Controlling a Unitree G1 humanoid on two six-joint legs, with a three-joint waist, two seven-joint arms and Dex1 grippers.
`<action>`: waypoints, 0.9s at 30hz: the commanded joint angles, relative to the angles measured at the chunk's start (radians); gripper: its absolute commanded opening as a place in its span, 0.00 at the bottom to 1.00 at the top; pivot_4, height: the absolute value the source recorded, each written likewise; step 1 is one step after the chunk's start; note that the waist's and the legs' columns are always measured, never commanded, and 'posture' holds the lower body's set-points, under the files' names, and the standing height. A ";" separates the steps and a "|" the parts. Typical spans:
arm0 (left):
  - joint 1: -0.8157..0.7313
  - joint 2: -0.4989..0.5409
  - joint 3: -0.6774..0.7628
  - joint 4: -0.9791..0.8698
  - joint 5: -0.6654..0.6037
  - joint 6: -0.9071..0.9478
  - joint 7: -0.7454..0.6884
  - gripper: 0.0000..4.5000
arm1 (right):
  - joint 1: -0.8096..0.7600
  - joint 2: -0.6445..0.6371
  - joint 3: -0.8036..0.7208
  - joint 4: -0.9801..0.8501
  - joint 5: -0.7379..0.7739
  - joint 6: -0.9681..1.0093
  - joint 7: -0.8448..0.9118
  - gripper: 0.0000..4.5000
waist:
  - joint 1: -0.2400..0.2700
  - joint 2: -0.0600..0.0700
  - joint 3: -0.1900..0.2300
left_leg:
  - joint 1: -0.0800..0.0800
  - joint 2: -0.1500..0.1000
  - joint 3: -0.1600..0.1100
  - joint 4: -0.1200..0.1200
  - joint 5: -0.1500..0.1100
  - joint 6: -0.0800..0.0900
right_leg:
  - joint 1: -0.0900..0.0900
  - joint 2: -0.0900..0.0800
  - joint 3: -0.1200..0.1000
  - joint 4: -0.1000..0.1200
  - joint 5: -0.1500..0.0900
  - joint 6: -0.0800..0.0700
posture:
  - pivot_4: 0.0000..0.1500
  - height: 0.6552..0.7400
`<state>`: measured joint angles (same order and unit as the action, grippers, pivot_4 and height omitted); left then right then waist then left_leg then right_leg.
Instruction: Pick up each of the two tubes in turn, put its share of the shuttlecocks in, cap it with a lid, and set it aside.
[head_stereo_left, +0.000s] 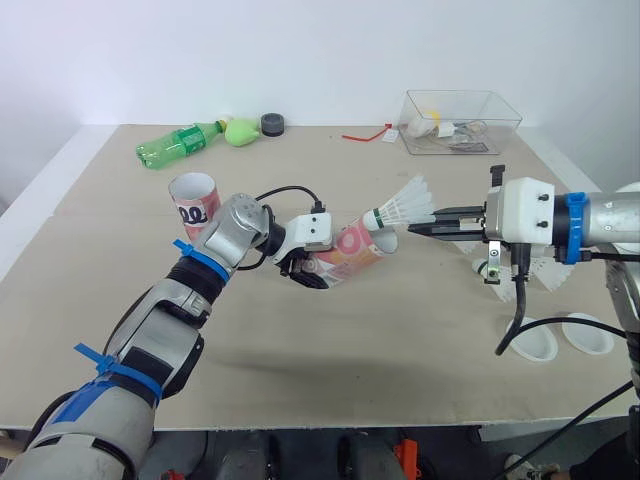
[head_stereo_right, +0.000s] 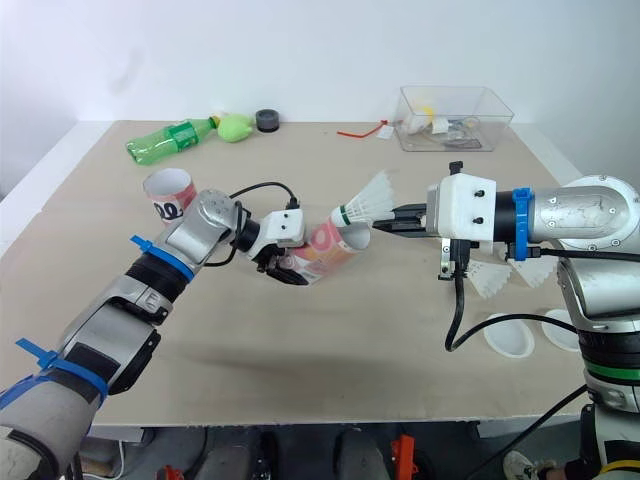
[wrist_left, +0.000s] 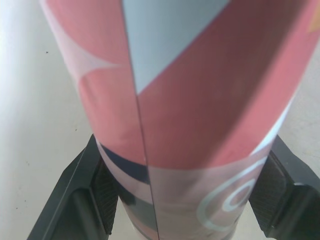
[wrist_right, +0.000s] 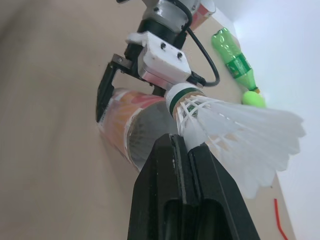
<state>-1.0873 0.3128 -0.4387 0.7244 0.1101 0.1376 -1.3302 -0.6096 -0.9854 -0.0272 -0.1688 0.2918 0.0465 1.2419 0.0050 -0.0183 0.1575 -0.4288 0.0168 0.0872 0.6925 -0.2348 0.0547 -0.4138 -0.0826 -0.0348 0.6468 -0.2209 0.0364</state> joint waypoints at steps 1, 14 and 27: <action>0.017 0.006 -0.025 0.002 0.043 0.011 0.008 0.67 | -0.020 0.008 0.008 0.013 -0.015 -0.028 0.004 0.02 | 0.000 0.000 0.000 | 0.000 0.000 0.000 0.000 0.000 0.000 | 0.000 0.000 0.000 0.000 0.000 0.000 | 1.00 1.00; 0.031 0.016 -0.027 -0.020 0.050 0.018 -0.003 0.67 | -0.061 -0.031 -0.005 0.060 -0.025 -0.059 0.026 0.02 | 0.003 0.000 0.000 | -0.004 0.000 0.002 -0.001 0.000 0.000 | -0.005 0.001 0.002 0.000 0.001 -0.001 | 1.00 1.00; 0.024 -0.004 -0.024 -0.030 0.047 0.032 0.002 0.67 | -0.108 0.049 0.112 0.114 -0.090 -0.118 0.065 0.08 | 0.003 0.000 0.000 | -0.007 -0.001 0.002 -0.001 0.000 0.000 | -0.007 0.001 0.002 0.000 0.001 0.000 | 1.00 1.00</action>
<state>-1.0781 0.3055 -0.4344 0.6839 0.1183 0.1550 -1.3368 -0.6949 -0.9300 0.0964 -0.0546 0.1923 -0.0718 1.2914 0.0084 -0.0187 0.1577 -0.4354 0.0160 0.0887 0.6915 -0.2348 0.0547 -0.4205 -0.0817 -0.0332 0.6467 -0.2196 0.0374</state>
